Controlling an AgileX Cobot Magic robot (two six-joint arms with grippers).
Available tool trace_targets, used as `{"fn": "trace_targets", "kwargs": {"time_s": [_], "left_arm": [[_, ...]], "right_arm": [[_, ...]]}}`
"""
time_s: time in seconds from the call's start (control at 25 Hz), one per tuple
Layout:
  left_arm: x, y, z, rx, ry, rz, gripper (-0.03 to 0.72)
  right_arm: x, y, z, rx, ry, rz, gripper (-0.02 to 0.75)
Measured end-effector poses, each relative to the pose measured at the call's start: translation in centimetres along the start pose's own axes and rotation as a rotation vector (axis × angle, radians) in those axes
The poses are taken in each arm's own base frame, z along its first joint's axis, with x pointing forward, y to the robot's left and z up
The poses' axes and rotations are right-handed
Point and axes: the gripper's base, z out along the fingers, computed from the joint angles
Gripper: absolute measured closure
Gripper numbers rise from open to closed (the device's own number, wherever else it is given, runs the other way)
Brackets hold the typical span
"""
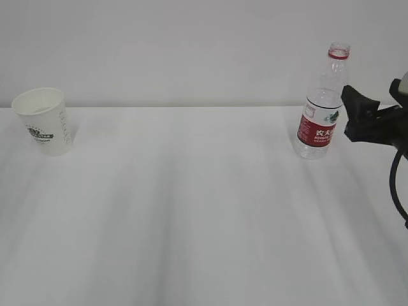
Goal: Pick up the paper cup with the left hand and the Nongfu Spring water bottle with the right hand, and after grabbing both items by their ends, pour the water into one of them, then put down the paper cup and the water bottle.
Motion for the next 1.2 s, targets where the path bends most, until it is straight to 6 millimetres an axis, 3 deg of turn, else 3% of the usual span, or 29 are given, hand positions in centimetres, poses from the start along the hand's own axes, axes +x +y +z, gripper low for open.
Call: {"fn": "trace_targets", "kwargs": {"time_s": [0.52, 1.2], "left_arm": [[-2.7, 0.0, -3.1, -0.020, -0.036, 0.007, 0.156], [-7.3, 0.2, -1.7, -0.039, -0.019, 0.012, 0.160]], "right_arm": [[-4.3, -0.4, -1.8, 0.006, -0.054, -0.051, 0.138], [-8.3, -0.7, -5.0, 0.003, -0.048, -0.106, 0.143]]}}
